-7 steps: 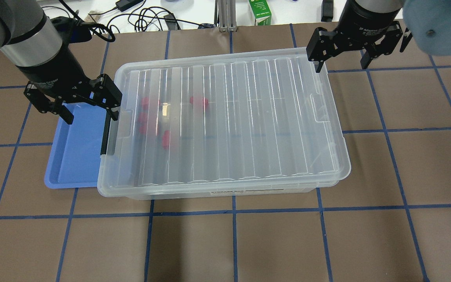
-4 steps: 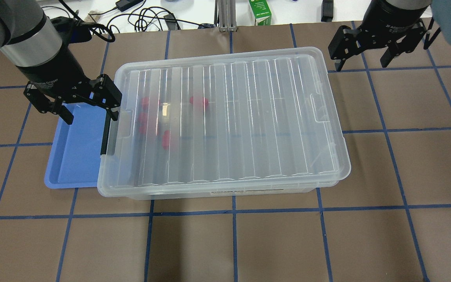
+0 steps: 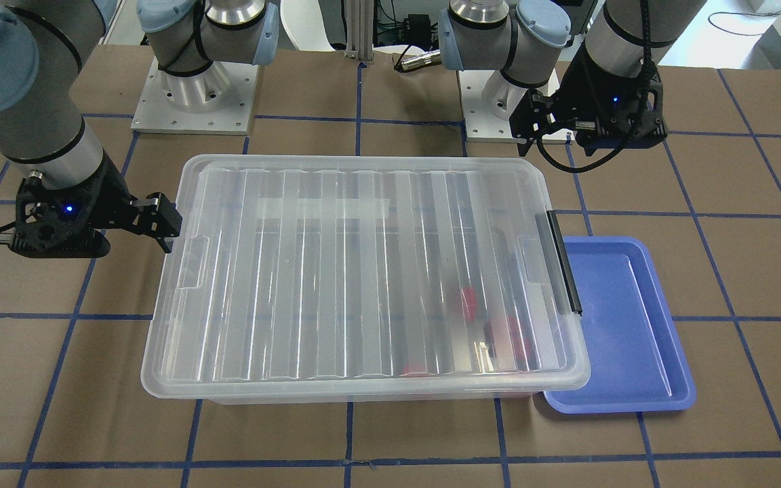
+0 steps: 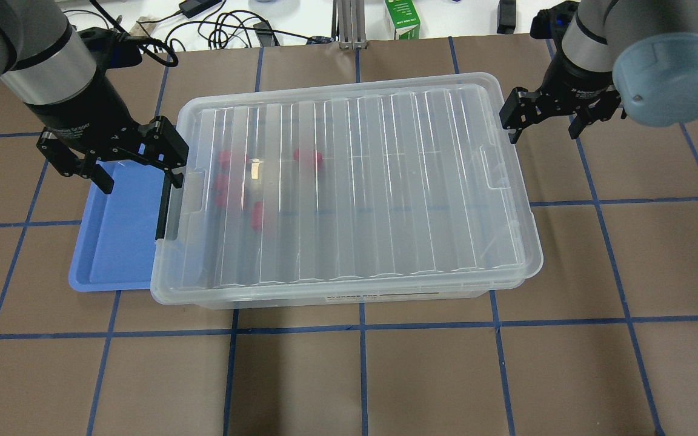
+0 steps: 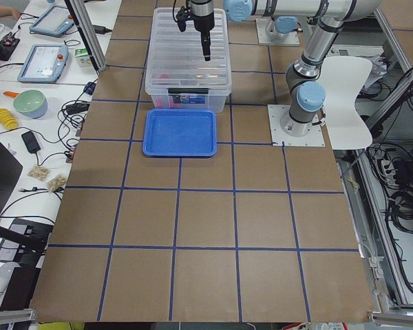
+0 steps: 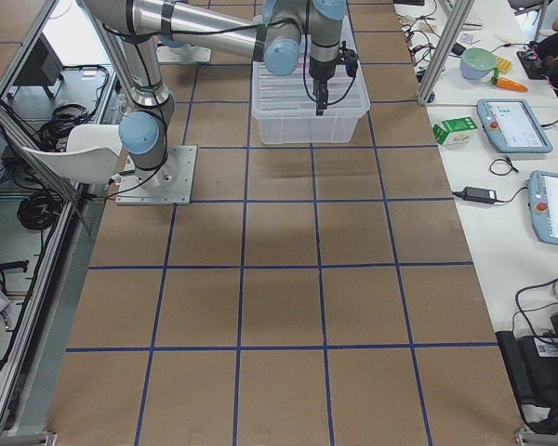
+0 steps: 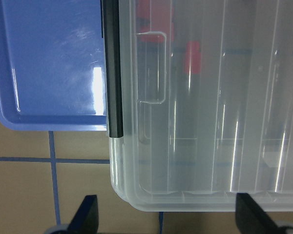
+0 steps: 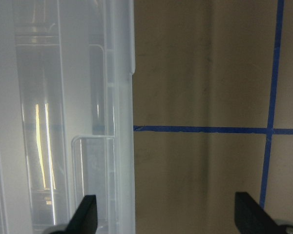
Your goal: Place red block in blue tray from box
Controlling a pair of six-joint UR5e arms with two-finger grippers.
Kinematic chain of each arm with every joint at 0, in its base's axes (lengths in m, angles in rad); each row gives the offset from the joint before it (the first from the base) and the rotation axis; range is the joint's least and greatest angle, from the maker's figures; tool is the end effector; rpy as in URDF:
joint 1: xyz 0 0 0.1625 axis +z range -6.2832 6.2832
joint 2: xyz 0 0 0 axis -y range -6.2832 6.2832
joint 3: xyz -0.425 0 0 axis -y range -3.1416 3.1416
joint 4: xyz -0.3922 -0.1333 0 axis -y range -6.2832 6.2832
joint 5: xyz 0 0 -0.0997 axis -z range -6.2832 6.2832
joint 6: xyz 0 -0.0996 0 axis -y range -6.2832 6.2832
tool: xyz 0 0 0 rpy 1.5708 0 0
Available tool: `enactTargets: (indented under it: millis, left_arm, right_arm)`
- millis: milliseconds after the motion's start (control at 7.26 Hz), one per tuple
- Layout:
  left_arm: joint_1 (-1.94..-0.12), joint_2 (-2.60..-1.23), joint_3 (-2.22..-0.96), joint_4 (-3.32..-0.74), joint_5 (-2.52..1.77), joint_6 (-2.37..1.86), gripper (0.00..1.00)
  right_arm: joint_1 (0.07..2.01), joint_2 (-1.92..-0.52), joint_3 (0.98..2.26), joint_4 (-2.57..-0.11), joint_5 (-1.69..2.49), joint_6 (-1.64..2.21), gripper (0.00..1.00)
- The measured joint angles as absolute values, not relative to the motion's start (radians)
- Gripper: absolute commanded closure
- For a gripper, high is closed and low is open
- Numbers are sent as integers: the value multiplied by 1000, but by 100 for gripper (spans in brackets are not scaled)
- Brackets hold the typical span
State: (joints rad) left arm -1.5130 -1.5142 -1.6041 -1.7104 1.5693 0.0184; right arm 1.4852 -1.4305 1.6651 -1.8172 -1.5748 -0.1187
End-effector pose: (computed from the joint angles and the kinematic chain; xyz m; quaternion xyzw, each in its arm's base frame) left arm -0.1069 -0.4625 0.4855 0.0197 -0.9981 -0.0581 0.0030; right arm 0.0861 -0.5511 0.3937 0.0165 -0.9998 0.0057 0.0026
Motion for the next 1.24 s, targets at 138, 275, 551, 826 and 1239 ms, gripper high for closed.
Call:
enactTargets:
  millis: [138, 275, 551, 826, 1239]
  left_arm:
    - [-1514, -1514, -1605, -1710, 1569, 18, 0]
    - [-1514, -1514, -1605, -1709, 1569, 18, 0]
    - [-1514, -1514, -1605, -1708, 1568, 18, 0]
    - [-1514, -1515, -1605, -1709, 1568, 18, 0]
    - [-1514, -1514, -1605, -1711, 1567, 18, 0]
  right_arm:
    - [1486, -1409, 1679, -1844, -1574, -120, 2]
    - [1487, -1396, 1689, -1862, -1575, -123, 2]
    - [1488, -1387, 1718, -1905, -1575, -124, 2]
    - [1488, -1385, 1732, -1928, -1575, -124, 1]
    - [1480, -1383, 1731, -1976, -1581, -148, 0]
